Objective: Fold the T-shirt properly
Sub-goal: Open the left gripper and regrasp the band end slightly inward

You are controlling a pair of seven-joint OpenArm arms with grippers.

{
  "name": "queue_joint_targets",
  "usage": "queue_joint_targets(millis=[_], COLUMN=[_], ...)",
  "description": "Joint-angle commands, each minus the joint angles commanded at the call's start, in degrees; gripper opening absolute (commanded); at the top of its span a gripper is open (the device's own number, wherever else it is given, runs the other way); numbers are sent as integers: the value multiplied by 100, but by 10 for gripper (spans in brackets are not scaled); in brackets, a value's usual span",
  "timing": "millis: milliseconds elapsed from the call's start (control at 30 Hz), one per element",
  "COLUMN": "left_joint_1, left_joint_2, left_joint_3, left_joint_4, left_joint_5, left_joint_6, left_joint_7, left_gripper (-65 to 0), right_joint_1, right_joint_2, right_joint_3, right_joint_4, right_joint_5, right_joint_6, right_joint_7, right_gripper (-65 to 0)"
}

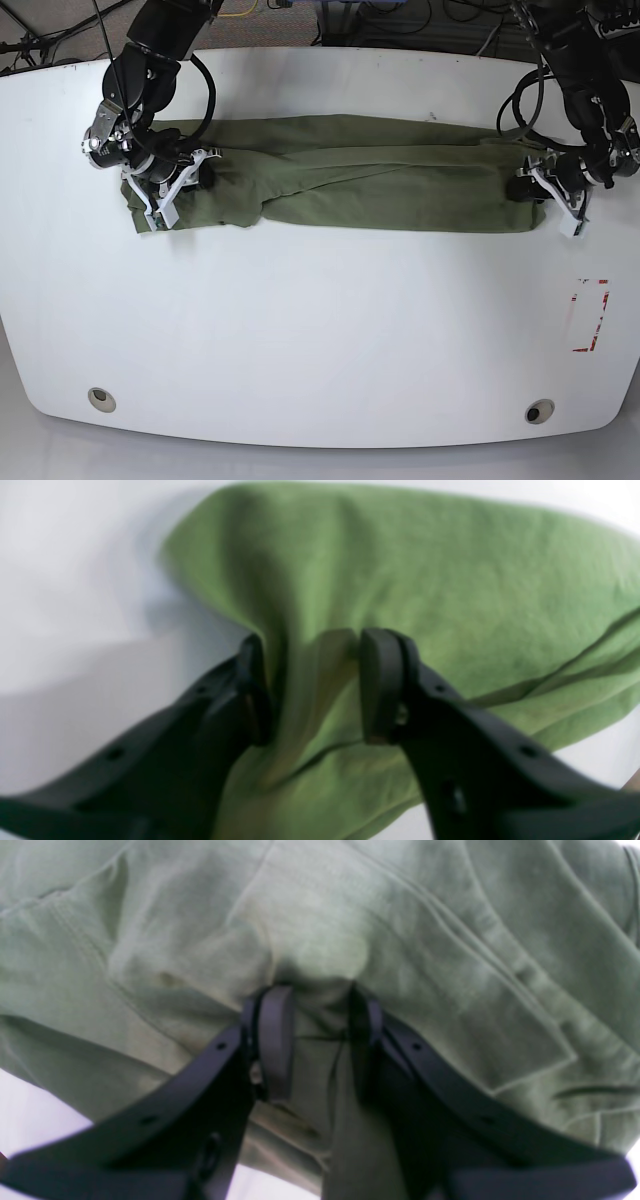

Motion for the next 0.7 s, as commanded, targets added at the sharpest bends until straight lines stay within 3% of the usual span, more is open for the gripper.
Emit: queue_joint_targets(millis=[67, 200, 267, 700], left_joint_1=[0, 26, 35, 35], left_joint_2=[-26, -79, -193, -440], left_joint_3=[9, 9, 9, 765], left_joint_4=[0, 0, 0, 211], left_joint_5=[-53, -255, -308, -325], left_joint_6=[0, 0, 0, 0], left_joint_7=[35, 246, 316, 633], left_gripper=[-399, -285, -260, -254], right_joint_1=[18, 18, 9, 26], right_joint_2=[0, -9, -9, -18], right_joint_3=[0, 0, 0, 0], right_joint_4=[9, 26, 26, 0], right_joint_5=[0, 0, 0, 0], right_joint_6=[0, 0, 0, 0], right_joint_7=[0, 0, 0, 0], right_gripper=[-468, -468, -468, -468])
